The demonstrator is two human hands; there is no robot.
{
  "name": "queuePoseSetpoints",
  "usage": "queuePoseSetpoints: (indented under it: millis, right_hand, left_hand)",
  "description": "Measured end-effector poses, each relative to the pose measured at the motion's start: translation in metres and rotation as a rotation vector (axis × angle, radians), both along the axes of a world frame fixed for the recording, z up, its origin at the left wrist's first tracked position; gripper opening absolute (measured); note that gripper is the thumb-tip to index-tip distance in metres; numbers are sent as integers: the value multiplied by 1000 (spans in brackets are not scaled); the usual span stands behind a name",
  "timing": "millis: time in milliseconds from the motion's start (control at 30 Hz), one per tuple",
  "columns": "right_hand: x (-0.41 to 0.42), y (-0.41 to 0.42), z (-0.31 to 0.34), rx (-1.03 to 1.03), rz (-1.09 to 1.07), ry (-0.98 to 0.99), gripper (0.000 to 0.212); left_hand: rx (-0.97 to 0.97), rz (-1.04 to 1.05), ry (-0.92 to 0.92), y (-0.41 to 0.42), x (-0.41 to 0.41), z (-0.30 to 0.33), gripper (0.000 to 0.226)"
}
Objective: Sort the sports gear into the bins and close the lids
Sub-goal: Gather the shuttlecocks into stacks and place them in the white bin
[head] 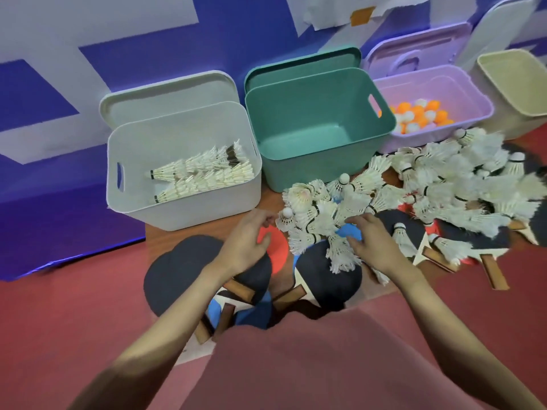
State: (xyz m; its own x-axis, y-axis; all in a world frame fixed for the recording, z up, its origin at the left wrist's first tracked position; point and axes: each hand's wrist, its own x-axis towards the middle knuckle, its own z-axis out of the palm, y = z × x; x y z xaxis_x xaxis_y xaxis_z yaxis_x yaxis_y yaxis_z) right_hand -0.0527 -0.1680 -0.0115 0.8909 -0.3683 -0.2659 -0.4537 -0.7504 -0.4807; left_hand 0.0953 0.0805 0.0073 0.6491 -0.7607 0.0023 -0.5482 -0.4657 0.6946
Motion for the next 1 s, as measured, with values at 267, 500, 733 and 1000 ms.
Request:
queuePoseSetpoints:
  millis: [267, 500, 733, 1000]
  right_hand:
    - [-36, -4, -39, -57, 78, 192, 47]
    - [-34, -5, -50, -194, 121, -11, 7]
    - [-40, -17, -18, 171, -103, -230, 16]
    - [-41, -18, -10, 644, -149, -173, 25]
  left_hand:
    - [128, -171, 18, -60, -38, -14, 40]
    - [134, -153, 45, -88, -61, -20, 36]
    - [188, -135, 184, -91, -75, -26, 59]
    - [41, -32, 340, -99, -99, -30, 34]
